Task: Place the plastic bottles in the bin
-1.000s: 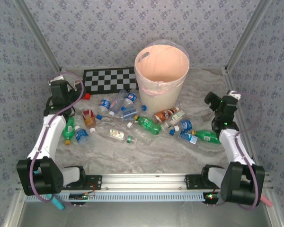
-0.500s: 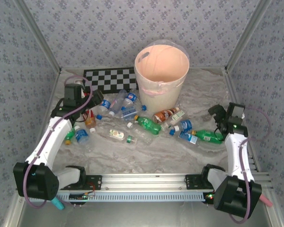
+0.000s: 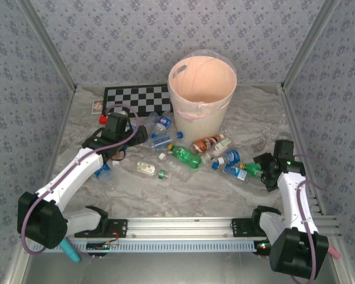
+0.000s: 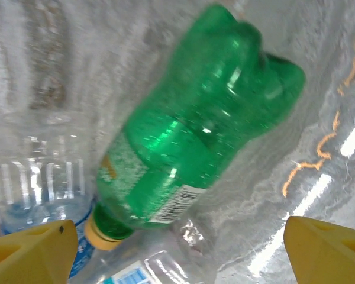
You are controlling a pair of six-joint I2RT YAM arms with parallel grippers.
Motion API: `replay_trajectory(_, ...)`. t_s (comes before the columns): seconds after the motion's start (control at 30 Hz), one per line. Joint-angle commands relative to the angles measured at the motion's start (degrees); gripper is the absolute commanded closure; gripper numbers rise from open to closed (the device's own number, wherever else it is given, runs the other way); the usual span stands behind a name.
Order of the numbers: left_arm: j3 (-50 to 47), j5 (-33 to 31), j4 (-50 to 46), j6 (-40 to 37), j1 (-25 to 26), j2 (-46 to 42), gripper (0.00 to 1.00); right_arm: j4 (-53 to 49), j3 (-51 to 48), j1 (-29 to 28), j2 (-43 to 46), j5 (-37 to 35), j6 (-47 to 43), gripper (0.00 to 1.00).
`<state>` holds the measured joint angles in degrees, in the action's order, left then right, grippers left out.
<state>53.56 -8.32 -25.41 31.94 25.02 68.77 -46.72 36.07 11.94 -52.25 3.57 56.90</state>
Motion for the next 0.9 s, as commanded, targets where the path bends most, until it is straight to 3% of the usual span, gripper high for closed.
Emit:
replay_trajectory(0.0,-0.18,-4.07,-0.50,-2.33,0.80,-0.55,0.00,2.04,-0.79,-0.35,-1.17,0.62,4.75,0.10)
replay_trajectory(0.37,-3.36,-3.07,-0.82,-1.84,2.14,-3.94,0.00,11.74,-3.79,0.67,-9.35,2.66,10.93,0.12)
replay_trajectory(0.87,-0.65,-0.79,-0.93,-4.69,2.23,-5.39,0.00,18.18,-3.80,4.40,-19.59,1.72,10.00,0.16)
